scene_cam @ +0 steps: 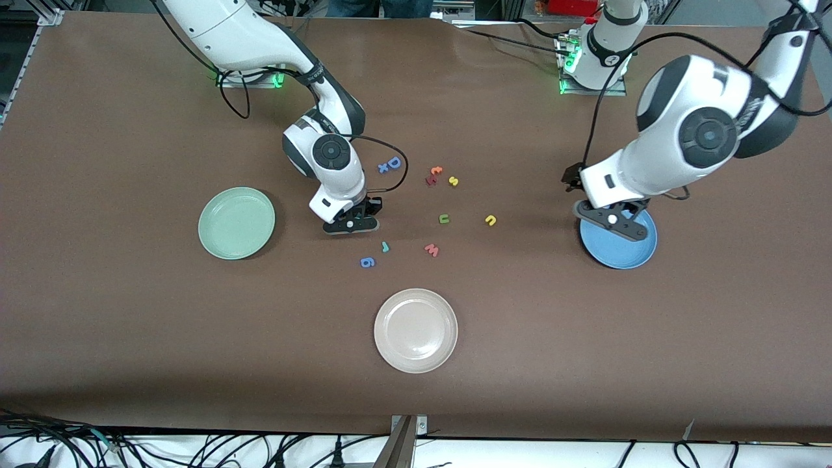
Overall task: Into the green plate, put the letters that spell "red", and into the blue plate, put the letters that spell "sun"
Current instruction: 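Carry the cyan 9 to the green plate and open the right gripper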
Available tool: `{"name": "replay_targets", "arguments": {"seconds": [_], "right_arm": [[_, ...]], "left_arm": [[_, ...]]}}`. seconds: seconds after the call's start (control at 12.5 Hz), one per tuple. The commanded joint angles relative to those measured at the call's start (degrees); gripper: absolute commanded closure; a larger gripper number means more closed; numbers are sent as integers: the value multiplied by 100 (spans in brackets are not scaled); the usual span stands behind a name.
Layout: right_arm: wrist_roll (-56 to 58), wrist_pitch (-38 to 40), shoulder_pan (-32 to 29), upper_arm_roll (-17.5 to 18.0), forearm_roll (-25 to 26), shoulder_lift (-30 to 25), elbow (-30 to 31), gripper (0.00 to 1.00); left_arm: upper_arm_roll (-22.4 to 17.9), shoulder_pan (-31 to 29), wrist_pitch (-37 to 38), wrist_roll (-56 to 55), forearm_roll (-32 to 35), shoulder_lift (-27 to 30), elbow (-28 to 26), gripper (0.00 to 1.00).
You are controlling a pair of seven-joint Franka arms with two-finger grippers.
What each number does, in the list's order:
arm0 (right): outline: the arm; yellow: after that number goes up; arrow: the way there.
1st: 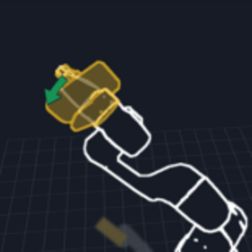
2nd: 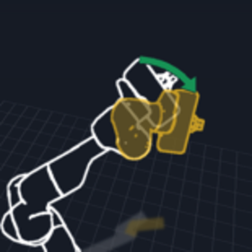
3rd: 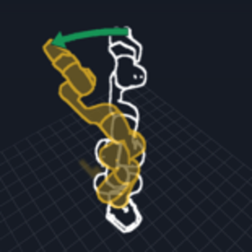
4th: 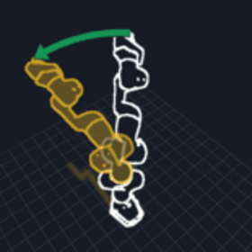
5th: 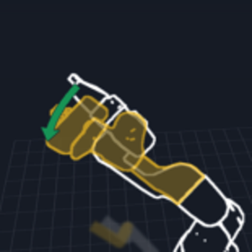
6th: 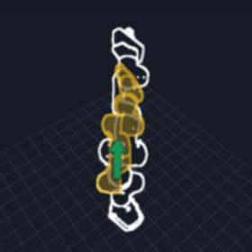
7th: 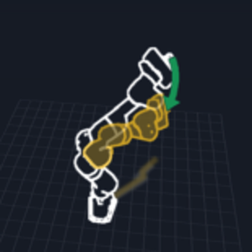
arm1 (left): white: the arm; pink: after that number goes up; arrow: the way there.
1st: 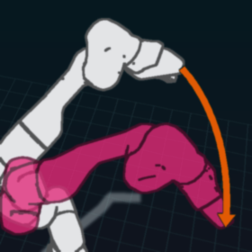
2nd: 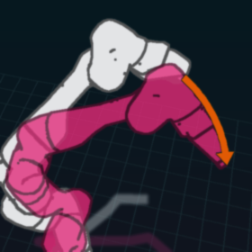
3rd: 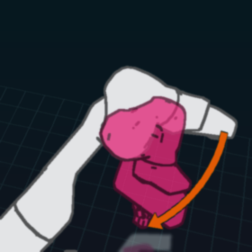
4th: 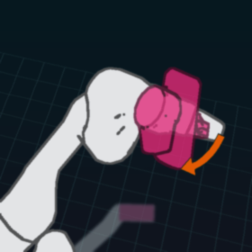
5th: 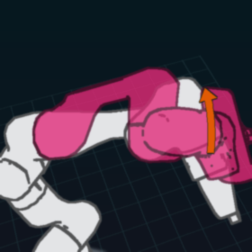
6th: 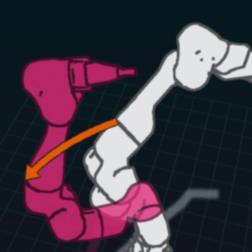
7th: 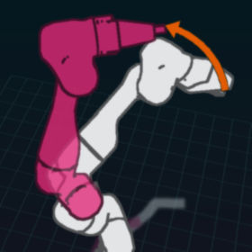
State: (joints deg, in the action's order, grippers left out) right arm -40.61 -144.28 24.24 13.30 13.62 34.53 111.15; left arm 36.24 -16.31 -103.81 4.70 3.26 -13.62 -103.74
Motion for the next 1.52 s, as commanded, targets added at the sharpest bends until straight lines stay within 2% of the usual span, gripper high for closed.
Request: {"name": "replay_targets", "arguments": {"seconds": [0.0,0.24,0.48,0.72,0.96,1.2,1.28,1.44], "right_arm": [[-62,-21,10,-38,124,19,-59,85],[35,337,-42,-99,124,-218,-146,85],[726,944,-165,-301,98,-578,-182,85],[1833,1594,-560,-337,62,-912,-94,85],[2756,2061,-850,-564,53,-1158,2,85],[4031,2009,-1543,-635,-156,-1343,389,83],[4313,1992,-1728,-635,-288,-1361,503,83],[4779,1835,-2150,-644,-604,-1353,792,83]], "left_arm": [[-11,250,-655,426,-54,70,-592,0],[-11,418,-1885,627,-27,70,-1349,0],[-20,690,-2432,822,-27,-62,-1464,1],[-81,988,-3258,814,-19,-395,-1702,6],[-441,1253,-3479,752,-19,-756,-1720,10],[-678,1367,-3480,604,-36,-897,-1685,22],[-740,1420,-3480,394,-36,-888,-1658,18],[-784,1569,-3480,-316,25,-897,-1553,18]]}}
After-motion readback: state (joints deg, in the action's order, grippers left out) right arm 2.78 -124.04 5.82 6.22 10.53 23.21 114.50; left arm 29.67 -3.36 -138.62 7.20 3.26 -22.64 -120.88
